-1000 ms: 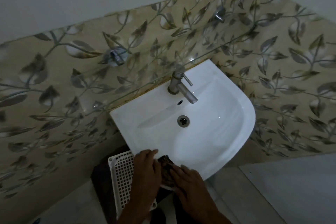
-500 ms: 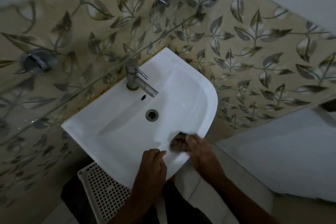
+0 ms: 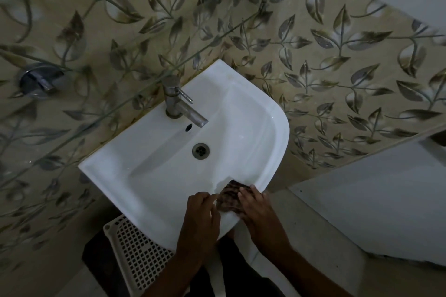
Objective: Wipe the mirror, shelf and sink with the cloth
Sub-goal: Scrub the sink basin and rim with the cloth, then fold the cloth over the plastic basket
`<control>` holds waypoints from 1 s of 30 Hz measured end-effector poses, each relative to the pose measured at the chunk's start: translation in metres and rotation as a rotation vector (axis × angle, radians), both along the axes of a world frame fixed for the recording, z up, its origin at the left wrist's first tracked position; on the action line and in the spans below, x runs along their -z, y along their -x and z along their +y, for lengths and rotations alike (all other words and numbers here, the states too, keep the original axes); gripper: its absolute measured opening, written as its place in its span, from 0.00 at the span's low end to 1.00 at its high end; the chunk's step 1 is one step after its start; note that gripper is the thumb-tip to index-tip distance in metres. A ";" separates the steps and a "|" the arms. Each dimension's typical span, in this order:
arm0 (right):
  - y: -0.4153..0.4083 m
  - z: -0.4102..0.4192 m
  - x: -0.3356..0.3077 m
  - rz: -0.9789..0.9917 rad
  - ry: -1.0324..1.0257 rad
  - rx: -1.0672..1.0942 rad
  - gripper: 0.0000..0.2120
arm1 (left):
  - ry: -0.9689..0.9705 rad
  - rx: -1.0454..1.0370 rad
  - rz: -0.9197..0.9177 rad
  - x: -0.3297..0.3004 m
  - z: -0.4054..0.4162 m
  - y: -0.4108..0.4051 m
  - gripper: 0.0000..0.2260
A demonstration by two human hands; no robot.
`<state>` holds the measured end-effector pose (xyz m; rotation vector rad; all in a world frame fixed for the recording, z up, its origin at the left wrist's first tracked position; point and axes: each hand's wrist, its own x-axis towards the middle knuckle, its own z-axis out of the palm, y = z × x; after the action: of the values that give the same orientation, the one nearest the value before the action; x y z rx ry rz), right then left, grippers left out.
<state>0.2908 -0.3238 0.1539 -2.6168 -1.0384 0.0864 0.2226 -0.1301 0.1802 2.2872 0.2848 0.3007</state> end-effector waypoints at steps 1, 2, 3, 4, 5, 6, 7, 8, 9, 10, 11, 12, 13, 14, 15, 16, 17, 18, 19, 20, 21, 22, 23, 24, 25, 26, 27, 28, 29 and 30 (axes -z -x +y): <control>-0.006 -0.005 -0.001 -0.001 0.006 -0.030 0.24 | -0.005 0.001 -0.003 0.000 -0.001 0.000 0.13; -0.015 -0.011 -0.002 -0.010 0.003 -0.038 0.22 | -0.003 0.002 -0.005 0.000 -0.001 0.000 0.12; -0.026 -0.016 -0.004 -0.015 -0.013 -0.003 0.22 | 0.003 0.001 -0.005 -0.001 -0.002 0.000 0.12; -0.037 -0.021 -0.005 -0.014 -0.043 0.061 0.22 | 0.006 -0.001 -0.002 -0.001 -0.002 0.000 0.12; -0.048 -0.023 -0.007 -0.005 -0.070 0.137 0.22 | 0.003 -0.004 0.001 -0.001 -0.001 0.001 0.12; -0.057 -0.023 -0.009 -0.004 -0.095 0.199 0.23 | 0.004 -0.005 0.008 -0.001 -0.001 0.002 0.12; -0.062 -0.022 -0.009 -0.005 -0.110 0.243 0.24 | 0.011 -0.012 0.019 -0.001 0.000 0.004 0.13; -0.062 -0.021 -0.007 -0.017 -0.115 0.260 0.25 | 0.020 -0.024 0.032 -0.001 0.001 0.006 0.13; -0.059 -0.019 -0.005 -0.039 -0.111 0.260 0.24 | 0.032 -0.042 0.048 -0.002 0.003 0.009 0.13; -0.051 -0.018 -0.002 -0.076 -0.103 0.242 0.22 | 0.047 -0.064 0.063 -0.003 0.005 0.012 0.13; -0.041 -0.015 0.000 -0.112 -0.093 0.205 0.20 | 0.063 -0.094 0.072 -0.006 0.008 0.015 0.13; -0.028 -0.012 0.002 -0.147 -0.082 0.148 0.19 | 0.077 -0.124 0.078 -0.008 0.011 0.020 0.13; -0.013 -0.006 0.003 -0.176 -0.068 0.081 0.20 | 0.086 -0.154 0.077 -0.010 0.015 0.024 0.13; 0.002 0.002 0.002 -0.193 -0.056 0.017 0.20 | 0.092 -0.182 0.076 -0.012 0.020 0.029 0.13; 0.017 0.011 0.001 -0.185 -0.048 -0.036 0.21 | 0.097 -0.206 0.080 -0.014 0.025 0.035 0.13; 0.032 0.021 0.000 -0.157 -0.050 -0.079 0.23 | 0.098 -0.227 0.088 -0.014 0.030 0.042 0.13; 0.048 0.031 0.001 -0.117 -0.054 -0.112 0.23 | 0.081 -0.247 0.089 -0.013 0.036 0.049 0.13; 0.061 0.041 0.002 -0.057 -0.061 -0.133 0.23 | 0.059 -0.269 0.092 -0.014 0.042 0.058 0.12; 0.071 0.052 0.002 0.011 -0.079 -0.138 0.22 | 0.048 -0.300 0.100 -0.014 0.047 0.066 0.11; 0.076 0.064 -0.002 0.043 -0.121 -0.135 0.20 | 0.057 -0.338 0.112 -0.016 0.051 0.075 0.11; 0.079 0.078 -0.005 0.079 -0.170 -0.117 0.17 | 0.083 -0.374 0.117 -0.016 0.056 0.085 0.12; 0.082 0.094 -0.014 0.131 -0.236 -0.089 0.18 | 0.115 -0.414 0.121 -0.016 0.062 0.098 0.13; 0.084 0.108 -0.025 0.214 -0.296 -0.054 0.20 | 0.133 -0.459 0.115 -0.014 0.066 0.109 0.16; 0.085 0.120 -0.039 0.324 -0.336 -0.009 0.19 | 0.143 -0.508 0.115 -0.011 0.069 0.119 0.18; 0.086 0.131 -0.057 0.433 -0.351 0.035 0.15 | 0.151 -0.559 0.128 -0.008 0.073 0.132 0.20; 0.088 0.142 -0.072 0.527 -0.350 0.071 0.12 | 0.161 -0.611 0.147 -0.006 0.077 0.144 0.22; 0.089 0.152 -0.083 0.615 -0.357 0.096 0.11 | 0.166 -0.658 0.151 -0.002 0.081 0.156 0.22; 0.091 0.161 -0.092 0.714 -0.379 0.107 0.11 | 0.174 -0.703 0.151 0.001 0.083 0.167 0.22; 0.093 0.169 -0.098 0.802 -0.398 0.111 0.11 | 0.184 -0.741 0.143 0.004 0.084 0.177 0.21; 0.095 0.177 -0.102 0.855 -0.409 0.091 0.11 | 0.194 -0.781 0.141 0.004 0.084 0.185 0.21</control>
<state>0.1962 -0.1463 0.2562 -1.9230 -0.5440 0.7951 0.0374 -0.0461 0.1760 1.9163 1.2275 0.4747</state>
